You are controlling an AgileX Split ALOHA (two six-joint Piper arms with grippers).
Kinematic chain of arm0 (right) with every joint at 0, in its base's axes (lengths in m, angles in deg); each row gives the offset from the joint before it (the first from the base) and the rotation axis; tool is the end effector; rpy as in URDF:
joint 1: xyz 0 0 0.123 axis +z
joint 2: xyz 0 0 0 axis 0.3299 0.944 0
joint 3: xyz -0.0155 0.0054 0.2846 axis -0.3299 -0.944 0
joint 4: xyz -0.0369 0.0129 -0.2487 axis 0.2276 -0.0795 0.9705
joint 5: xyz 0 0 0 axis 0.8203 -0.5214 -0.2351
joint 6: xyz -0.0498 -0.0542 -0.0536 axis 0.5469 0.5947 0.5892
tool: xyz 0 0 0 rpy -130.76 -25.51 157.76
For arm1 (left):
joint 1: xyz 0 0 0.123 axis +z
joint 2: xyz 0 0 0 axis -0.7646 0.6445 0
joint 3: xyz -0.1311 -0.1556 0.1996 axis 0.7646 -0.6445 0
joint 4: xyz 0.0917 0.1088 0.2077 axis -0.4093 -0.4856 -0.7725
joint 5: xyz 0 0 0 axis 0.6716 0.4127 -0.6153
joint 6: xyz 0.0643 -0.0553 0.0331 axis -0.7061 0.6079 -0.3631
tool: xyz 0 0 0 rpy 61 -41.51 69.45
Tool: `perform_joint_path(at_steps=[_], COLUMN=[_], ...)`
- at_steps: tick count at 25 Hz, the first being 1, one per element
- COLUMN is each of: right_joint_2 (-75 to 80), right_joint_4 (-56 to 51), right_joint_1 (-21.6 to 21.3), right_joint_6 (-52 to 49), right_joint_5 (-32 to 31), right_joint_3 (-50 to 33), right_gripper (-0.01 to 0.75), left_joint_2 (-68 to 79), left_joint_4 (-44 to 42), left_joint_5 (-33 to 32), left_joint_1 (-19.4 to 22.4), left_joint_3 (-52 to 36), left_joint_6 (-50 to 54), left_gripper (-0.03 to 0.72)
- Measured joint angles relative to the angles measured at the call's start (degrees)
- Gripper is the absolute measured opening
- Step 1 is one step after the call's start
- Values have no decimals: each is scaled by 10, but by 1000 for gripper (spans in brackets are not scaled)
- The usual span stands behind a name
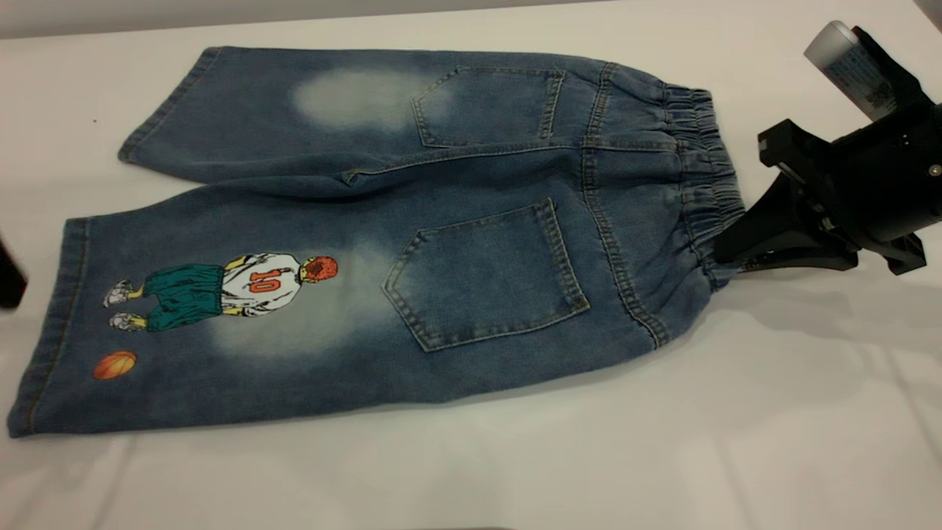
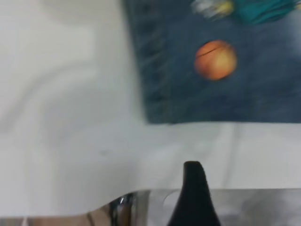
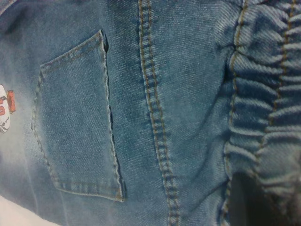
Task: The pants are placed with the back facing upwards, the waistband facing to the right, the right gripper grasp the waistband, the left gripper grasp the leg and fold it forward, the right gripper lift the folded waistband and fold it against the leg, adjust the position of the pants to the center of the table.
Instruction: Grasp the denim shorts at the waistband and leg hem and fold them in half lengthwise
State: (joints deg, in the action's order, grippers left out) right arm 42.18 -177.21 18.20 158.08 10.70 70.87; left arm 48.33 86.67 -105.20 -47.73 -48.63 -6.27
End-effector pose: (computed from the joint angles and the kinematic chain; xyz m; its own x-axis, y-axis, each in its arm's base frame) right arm 0.2927 0.0508 0.0420 -0.9443 0.2788 -0.1749 0.0953 0.7403 0.6655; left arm 0.2232 -0.0007 0.1530 -0.9658 -0.1490 -0.2120 -0.1254 0.9847 -0.1210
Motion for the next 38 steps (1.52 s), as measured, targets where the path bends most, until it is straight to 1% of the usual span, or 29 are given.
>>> perform_joint_path(at_steps=[4,10,16,21,23,25,27,28,30,31,32,34,38], right_joint_2=[0,0,0,0,0,0,0,0,0,0,0,0,-16], right_joint_4=[0,0,0,0,0,0,0,1,2,5,7,16,41], right_joint_1=[0,0,0,0,0,0,0,0,0,0,0,0,0], right_joint_6=[4,9,13,13,14,14,14,14,14,14,14,14,-1], right_joint_5=[0,-1,-1,-1,-1,-2,-2,-4,-12,-16,-21,-26,-28], right_joint_3=[1,1,1,1,1,1,1,1,1,1,1,1,1], right_gripper=[32,34,34,34,34,34,34,34,34,34,34,34,34], left_joint_2=[51,138,217,255,263,266,266,267,268,269,271,267,214], left_joint_4=[-40,-42,-42,-42,-42,-43,-44,-44,-42,-40,-40,-39,-9], left_joint_5=[9,49,120,140,144,144,144,143,134,125,113,85,30], left_joint_1=[0,0,0,0,0,0,0,0,0,0,0,0,0], left_joint_3=[2,6,8,11,12,13,13,14,21,26,33,50,83], left_joint_6=[39,36,29,20,20,20,20,20,20,18,17,10,-27], left_gripper=[496,496,496,496,482,444,365,304,153,95,55,36,35])
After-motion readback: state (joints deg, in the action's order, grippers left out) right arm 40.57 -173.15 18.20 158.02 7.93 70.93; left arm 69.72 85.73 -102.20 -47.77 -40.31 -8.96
